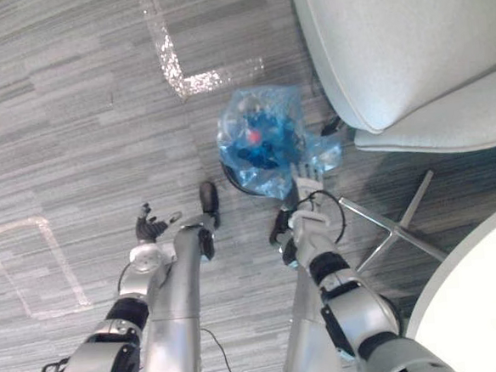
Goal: Gather rubbish on tea table into small bin, then transfer packed bag to large trash can.
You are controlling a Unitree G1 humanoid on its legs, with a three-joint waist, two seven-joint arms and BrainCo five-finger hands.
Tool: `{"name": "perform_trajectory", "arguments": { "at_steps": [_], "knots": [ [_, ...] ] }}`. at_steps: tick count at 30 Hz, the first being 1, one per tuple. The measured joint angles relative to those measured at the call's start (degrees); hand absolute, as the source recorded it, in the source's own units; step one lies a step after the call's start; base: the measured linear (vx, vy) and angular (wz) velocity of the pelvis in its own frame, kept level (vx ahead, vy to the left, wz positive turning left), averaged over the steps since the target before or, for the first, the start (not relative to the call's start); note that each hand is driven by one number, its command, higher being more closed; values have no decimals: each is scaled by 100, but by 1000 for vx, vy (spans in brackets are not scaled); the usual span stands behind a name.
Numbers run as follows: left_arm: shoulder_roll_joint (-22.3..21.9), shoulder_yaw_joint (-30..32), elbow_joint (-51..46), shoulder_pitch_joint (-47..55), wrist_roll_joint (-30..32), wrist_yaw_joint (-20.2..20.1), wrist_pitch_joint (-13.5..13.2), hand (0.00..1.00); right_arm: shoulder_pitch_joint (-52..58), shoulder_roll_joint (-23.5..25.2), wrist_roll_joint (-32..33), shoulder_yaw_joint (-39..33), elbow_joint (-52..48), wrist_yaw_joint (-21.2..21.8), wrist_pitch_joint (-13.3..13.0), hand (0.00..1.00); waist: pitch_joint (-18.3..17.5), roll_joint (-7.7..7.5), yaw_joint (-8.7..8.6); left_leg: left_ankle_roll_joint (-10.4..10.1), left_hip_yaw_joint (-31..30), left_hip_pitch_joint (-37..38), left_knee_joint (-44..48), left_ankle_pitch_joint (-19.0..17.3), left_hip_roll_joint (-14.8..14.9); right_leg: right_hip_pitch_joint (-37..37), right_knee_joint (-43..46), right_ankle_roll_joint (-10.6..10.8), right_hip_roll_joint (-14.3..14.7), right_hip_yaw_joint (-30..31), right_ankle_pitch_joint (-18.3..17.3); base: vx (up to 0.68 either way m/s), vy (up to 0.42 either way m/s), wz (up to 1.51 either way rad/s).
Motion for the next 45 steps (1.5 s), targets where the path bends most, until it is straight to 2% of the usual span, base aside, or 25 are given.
{"name": "perform_trajectory", "arguments": {
  "at_steps": [3,4,14,23,28,37,41,45],
  "knots": [
    [-14,2,-11,-35,-104,5,-30,0,-83,52,35,-8,70,1,30,0,1,0,3,31,-10,-89,-6,66,-31,-104,95,-28,-52,-24,-37,-25,-17,13],
    [-24,2,-10,-35,-125,7,-43,0,-117,84,38,-6,71,1,31,100,1,0,10,5,-15,-92,-19,85,-44,-116,111,-33,-64,-23,-44,-25,-15,6],
    [-55,20,-73,-76,-315,9,-81,0,-271,220,699,-27,57,-9,8,100,1,3,26,-51,-170,-258,-59,170,-130,-260,251,-76,-135,-137,-147,-32,-10,9],
    [-118,225,-66,-76,-310,-11,-12,0,-244,244,1459,-207,-87,-60,-197,100,0,3,26,-91,-227,-230,-45,218,-122,-221,300,-82,-121,-169,-156,-44,-3,1],
    [-121,242,-4,-74,-309,-15,39,0,-84,270,1913,-214,-522,-97,-331,100,1,3,26,-89,-229,-100,-25,222,-98,-100,326,-86,-108,-168,-155,-52,-1,-1],
    [-401,667,-18,12,-236,-47,182,0,408,430,2796,-220,-1312,-79,-621,100,1,4,24,-140,-189,471,-114,188,-14,473,153,-66,-5,-164,-164,-36,-5,-4],
    [-531,597,-177,518,-62,-179,251,0,1179,711,3155,-208,-2082,26,-763,100,2,2,1,-155,-113,1289,-346,143,27,1284,-156,-106,55,-161,-111,7,-15,-4],
    [-618,412,-266,980,158,-276,310,0,1812,826,3322,-155,-2648,192,-894,100,-2,-3,-5,-178,21,2097,-720,123,96,2081,-655,-10,158,-170,-29,21,-20,-11]
  ]
}}
